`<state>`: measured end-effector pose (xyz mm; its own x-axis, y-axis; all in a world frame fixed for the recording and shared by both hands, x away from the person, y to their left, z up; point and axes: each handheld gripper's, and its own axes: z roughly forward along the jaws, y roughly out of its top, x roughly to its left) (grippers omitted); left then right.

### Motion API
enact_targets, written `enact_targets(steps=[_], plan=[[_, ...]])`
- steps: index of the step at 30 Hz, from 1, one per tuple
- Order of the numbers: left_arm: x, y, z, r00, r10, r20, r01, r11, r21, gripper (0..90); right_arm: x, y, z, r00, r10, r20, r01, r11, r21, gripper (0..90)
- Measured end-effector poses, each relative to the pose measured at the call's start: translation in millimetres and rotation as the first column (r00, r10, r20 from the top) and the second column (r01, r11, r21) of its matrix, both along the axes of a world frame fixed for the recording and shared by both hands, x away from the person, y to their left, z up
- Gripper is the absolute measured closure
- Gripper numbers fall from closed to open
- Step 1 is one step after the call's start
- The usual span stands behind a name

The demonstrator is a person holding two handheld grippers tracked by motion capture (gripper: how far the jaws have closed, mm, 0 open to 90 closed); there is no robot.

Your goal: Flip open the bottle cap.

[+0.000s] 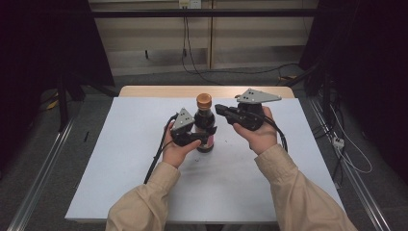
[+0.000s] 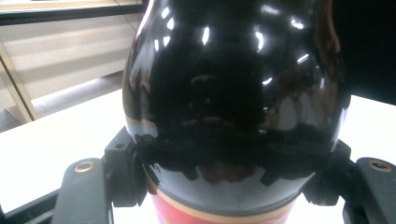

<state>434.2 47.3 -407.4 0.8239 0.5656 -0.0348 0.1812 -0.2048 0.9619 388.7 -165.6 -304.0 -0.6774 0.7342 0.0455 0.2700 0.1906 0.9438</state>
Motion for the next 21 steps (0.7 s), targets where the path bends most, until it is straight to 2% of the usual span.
enact_targets(steps=[2,10,12,21], plan=[[-0.5,-1.0,-0.3,1.0000,0.003,-0.004,-0.004,0.9999,-0.014,29.9,0.7,2.2,2.3,1.0000,-0.007,0.004,0.007,1.0000,0.002,90.0],[-1.1,-1.1,-0.2,1.0000,0.002,-0.003,-0.002,0.9999,-0.010,29.9,5.6,4.9,10.9,0.9994,0.014,-0.033,-0.013,0.9998,0.016,90.0],[-1.3,-1.7,-0.3,1.0000,0.004,-0.004,-0.004,0.9999,-0.014,30.0,6.4,5.0,12.0,0.9992,0.011,-0.040,-0.011,0.9999,0.006,90.0],[-1.4,-1.0,0.0,1.0000,0.003,-0.006,-0.003,1.0000,-0.005,30.3,10.9,7.0,15.4,0.9990,0.026,-0.035,-0.026,0.9996,-0.005,90.0]])
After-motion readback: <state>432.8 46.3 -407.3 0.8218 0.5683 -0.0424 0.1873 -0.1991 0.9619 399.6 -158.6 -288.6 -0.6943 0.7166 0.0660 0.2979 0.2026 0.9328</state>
